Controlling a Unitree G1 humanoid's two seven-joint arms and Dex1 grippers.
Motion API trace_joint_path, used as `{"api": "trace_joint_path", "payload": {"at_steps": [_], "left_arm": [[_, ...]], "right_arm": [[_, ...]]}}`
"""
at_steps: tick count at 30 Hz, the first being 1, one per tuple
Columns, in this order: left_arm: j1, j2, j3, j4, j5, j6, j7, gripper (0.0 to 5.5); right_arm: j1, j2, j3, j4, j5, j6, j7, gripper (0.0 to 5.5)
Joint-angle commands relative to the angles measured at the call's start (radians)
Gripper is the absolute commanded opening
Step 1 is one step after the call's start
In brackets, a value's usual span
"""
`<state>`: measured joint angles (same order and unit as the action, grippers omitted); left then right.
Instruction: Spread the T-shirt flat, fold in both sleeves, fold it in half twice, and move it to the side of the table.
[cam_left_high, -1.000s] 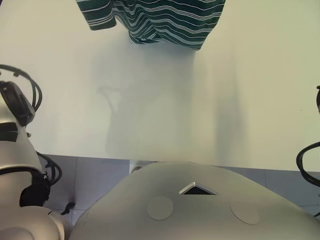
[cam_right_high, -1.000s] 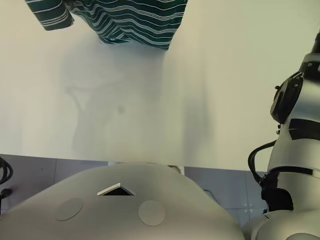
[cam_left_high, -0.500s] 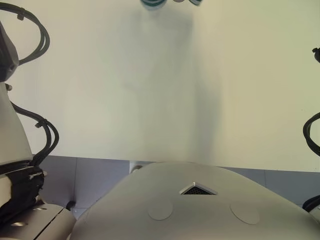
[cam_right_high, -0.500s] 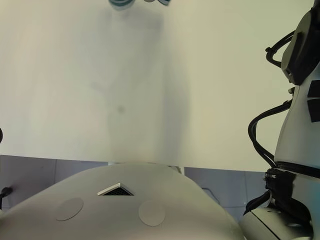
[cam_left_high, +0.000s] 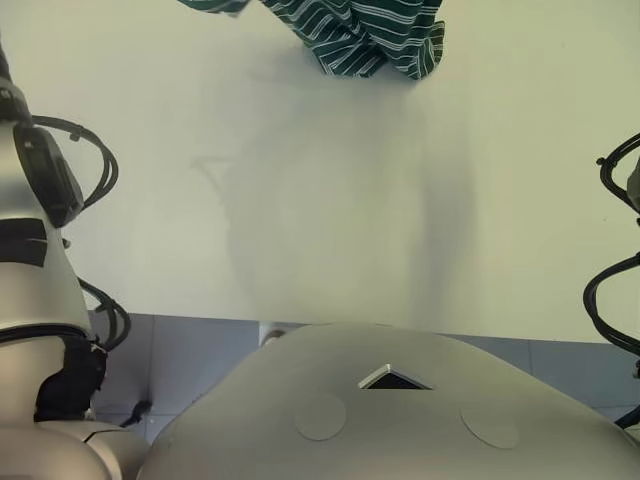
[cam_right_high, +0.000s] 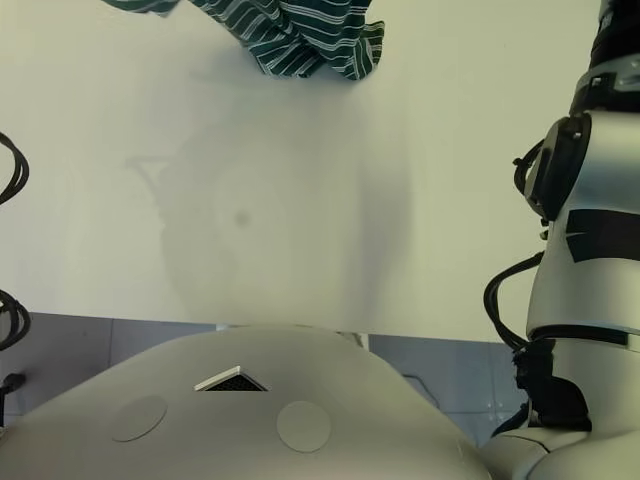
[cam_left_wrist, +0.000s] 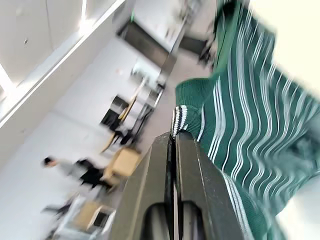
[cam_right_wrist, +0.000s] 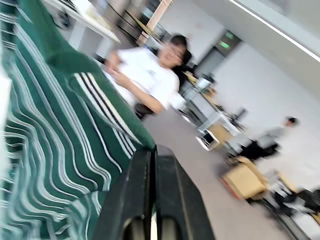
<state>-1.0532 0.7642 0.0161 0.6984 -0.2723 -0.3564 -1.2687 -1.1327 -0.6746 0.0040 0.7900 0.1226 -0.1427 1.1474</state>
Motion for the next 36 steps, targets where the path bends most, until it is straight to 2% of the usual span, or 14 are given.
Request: {"api": "trace_joint_path", "payload": {"at_steps": [1, 4, 8, 14, 17, 22, 24, 27, 31, 34, 36], "left_arm": [[0.01, -0.009, 0.017, -0.104, -0.03, 0.1, 0.004, 0.02], [0.044, -0.006, 0.057, -0.311, -0.225, 0.366, -0.079, 0.02], [0.094, 0.047, 0.177, -0.549, -0.499, 0.694, -0.088, 0.02], [0.145, 0.063, 0.279, -0.7, -0.64, 0.863, -0.019, 0.02], [0.159, 0.036, 0.204, -0.655, -0.486, 0.755, 0.005, 0.02], [0.047, -0.07, -0.029, -0.183, 0.025, 0.282, 0.207, 0.02], [-0.016, -0.09, -0.04, -0.011, 0.123, 0.154, 0.307, 0.02], [-0.069, -0.097, 0.022, 0.078, 0.089, 0.119, 0.318, 0.02], [-0.045, -0.084, 0.078, 0.001, -0.002, 0.163, 0.215, 0.02], [0.147, -0.063, 0.064, -0.288, -0.108, 0.261, 0.078, 0.02], [0.231, -0.055, 0.071, -0.411, -0.151, 0.327, 0.06, 0.02]], "right_arm": [[0.002, -0.036, -0.034, -0.044, 0.024, 0.063, -0.005, 0.0], [0.008, -0.039, -0.073, -0.121, 0.107, 0.177, 0.057, 0.0], [0.08, -0.089, -0.135, -0.331, 0.281, 0.393, 0.181, 0.0], [0.149, -0.135, -0.215, -0.529, 0.434, 0.575, 0.181, 0.0], [0.132, -0.118, -0.182, -0.486, 0.371, 0.525, 0.127, 0.0], [0.041, -0.023, -0.056, -0.244, 0.095, 0.263, -0.132, 0.0], [-0.018, 0.004, -0.058, -0.148, 0.051, 0.195, -0.213, 0.0], [-0.039, 0.007, -0.071, -0.109, 0.046, 0.16, -0.225, 0.0], [-0.004, -0.023, -0.085, -0.157, 0.067, 0.179, -0.176, 0.0], [0.059, -0.045, -0.079, -0.235, 0.101, 0.225, -0.089, 0.0], [0.091, -0.051, -0.076, -0.258, 0.106, 0.233, -0.063, 0.0]]}}
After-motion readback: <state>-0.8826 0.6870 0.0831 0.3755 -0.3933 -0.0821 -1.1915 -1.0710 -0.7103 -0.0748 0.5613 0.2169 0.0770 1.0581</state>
